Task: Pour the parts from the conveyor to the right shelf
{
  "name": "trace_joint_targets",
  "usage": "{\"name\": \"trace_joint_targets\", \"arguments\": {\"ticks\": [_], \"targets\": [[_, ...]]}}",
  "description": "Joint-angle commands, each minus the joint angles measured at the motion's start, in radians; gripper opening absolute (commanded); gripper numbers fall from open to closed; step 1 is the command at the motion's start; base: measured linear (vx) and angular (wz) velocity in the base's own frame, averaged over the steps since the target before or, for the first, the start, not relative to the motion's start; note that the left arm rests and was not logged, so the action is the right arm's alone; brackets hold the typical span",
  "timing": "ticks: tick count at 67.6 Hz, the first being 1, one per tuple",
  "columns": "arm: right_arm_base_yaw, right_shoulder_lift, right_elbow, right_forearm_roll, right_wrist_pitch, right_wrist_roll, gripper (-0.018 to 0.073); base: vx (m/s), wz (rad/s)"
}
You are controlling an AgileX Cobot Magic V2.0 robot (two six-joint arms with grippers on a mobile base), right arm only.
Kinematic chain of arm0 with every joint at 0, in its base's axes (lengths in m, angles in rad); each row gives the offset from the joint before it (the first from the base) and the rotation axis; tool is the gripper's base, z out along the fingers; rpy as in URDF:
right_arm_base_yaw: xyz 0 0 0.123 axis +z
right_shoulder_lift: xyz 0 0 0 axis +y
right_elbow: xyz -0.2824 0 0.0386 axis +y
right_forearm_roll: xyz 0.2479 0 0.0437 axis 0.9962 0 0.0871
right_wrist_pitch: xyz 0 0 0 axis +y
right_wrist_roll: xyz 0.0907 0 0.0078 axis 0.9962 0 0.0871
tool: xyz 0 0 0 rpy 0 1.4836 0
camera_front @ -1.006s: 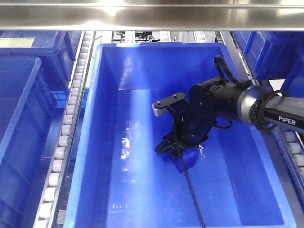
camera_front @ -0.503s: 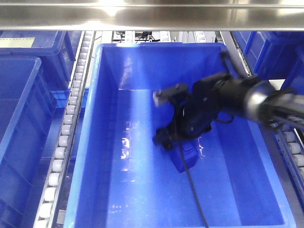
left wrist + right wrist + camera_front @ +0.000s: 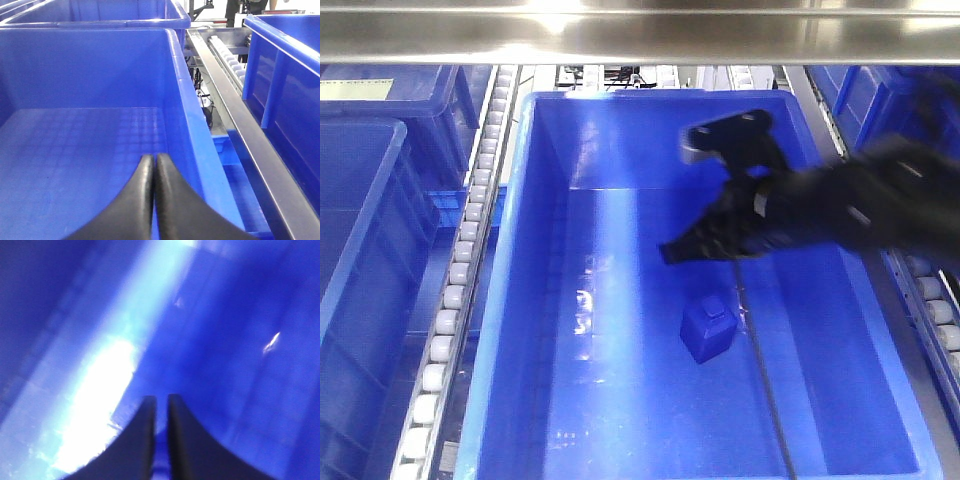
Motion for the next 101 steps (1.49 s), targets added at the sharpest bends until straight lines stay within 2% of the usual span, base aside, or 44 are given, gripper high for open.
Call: {"name": "trace_joint_targets", "arguments": {"ticks": [1,9,15,38,54,63,88,101], "targets": [[-0.002,-0.121,0.079,-0.016,-0.176,0.003,-0.0010,0.00,0.00],[-0.002,-0.222,0.179,-0.015,-0.294,0.003,-0.0010,0.00,0.00],[-0.003,-0.275,0.219,-0.015,-0.326,0.003,-0.0010,0.00,0.00],[-0.002,-0.313,0.228,-0.016,-0.332,0.003,-0.0010,0.00,0.00],[-0.013,-0.396,0.231,-0.016,-0.507,0.003,-0.0010,0.00,0.00],[-0.073,-0.519,0.324,-0.014,-0.572,0.003,-0.0010,0.00,0.00],[-0.347,-0.978,0.712,-0.012,-0.548,0.003,-0.0010,0.00,0.00],[-0.431,-1.213,0.844,-0.012,-0.518,0.003,-0.0010,0.00,0.00]]}}
